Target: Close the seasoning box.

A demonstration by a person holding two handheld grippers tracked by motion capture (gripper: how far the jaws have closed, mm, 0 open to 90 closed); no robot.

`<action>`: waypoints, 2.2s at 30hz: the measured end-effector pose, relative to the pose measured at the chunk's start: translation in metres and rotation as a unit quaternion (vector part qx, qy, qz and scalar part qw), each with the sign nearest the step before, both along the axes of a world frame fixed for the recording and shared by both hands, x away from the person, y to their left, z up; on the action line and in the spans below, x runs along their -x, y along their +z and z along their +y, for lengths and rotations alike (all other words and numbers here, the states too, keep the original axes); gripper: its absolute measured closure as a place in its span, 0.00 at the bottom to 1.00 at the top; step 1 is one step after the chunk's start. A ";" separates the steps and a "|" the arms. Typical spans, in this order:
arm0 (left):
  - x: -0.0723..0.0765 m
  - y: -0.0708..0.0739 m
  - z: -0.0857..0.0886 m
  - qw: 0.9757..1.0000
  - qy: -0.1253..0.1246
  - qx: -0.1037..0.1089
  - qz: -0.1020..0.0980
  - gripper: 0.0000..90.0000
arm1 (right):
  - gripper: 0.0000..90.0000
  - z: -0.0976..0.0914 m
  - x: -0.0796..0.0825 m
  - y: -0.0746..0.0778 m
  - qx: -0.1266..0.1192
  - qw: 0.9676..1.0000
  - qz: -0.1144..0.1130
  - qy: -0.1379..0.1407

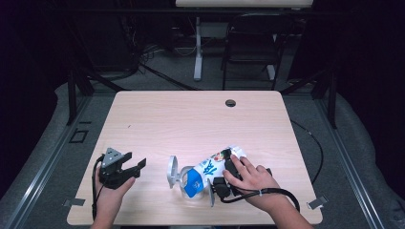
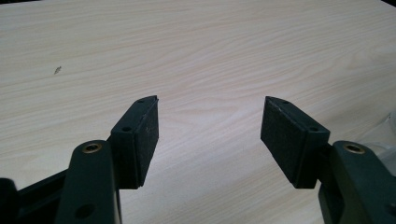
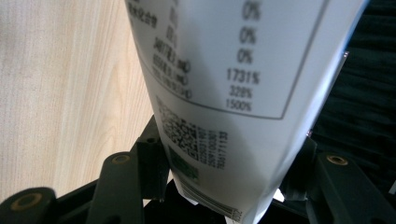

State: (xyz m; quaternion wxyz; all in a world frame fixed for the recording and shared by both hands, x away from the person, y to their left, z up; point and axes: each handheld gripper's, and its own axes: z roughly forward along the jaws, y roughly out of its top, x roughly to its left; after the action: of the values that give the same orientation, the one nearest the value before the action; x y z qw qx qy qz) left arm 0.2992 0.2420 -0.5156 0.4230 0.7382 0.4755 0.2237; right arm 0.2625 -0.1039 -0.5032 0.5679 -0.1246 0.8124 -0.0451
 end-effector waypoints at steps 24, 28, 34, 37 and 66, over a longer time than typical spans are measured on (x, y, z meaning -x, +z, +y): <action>0.000 0.000 0.000 1.000 -0.002 0.000 0.001 0.41 | 0.53 0.002 0.001 0.001 0.014 1.000 -0.007 0.002; 0.000 0.000 0.000 1.000 -0.001 0.001 0.000 0.41 | 0.53 0.002 0.002 0.001 0.016 1.000 -0.007 0.002; 0.000 -0.001 0.000 1.000 -0.001 0.002 0.001 0.41 | 0.53 0.003 0.002 0.002 0.020 1.000 -0.010 0.001; 0.000 -0.001 0.000 1.000 -0.001 0.002 0.001 0.41 | 0.53 0.003 0.003 0.002 0.020 1.000 -0.009 0.000; -0.001 -0.002 0.000 1.000 -0.001 0.001 0.002 0.41 | 0.53 0.003 0.002 0.002 0.021 1.000 -0.007 0.006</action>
State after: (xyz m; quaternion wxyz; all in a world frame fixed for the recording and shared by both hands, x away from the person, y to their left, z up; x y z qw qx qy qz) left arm 0.2997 0.2421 -0.5173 0.4224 0.7389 0.4760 0.2213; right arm 0.2604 -0.1011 -0.5008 0.5713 -0.1410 0.8063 -0.0600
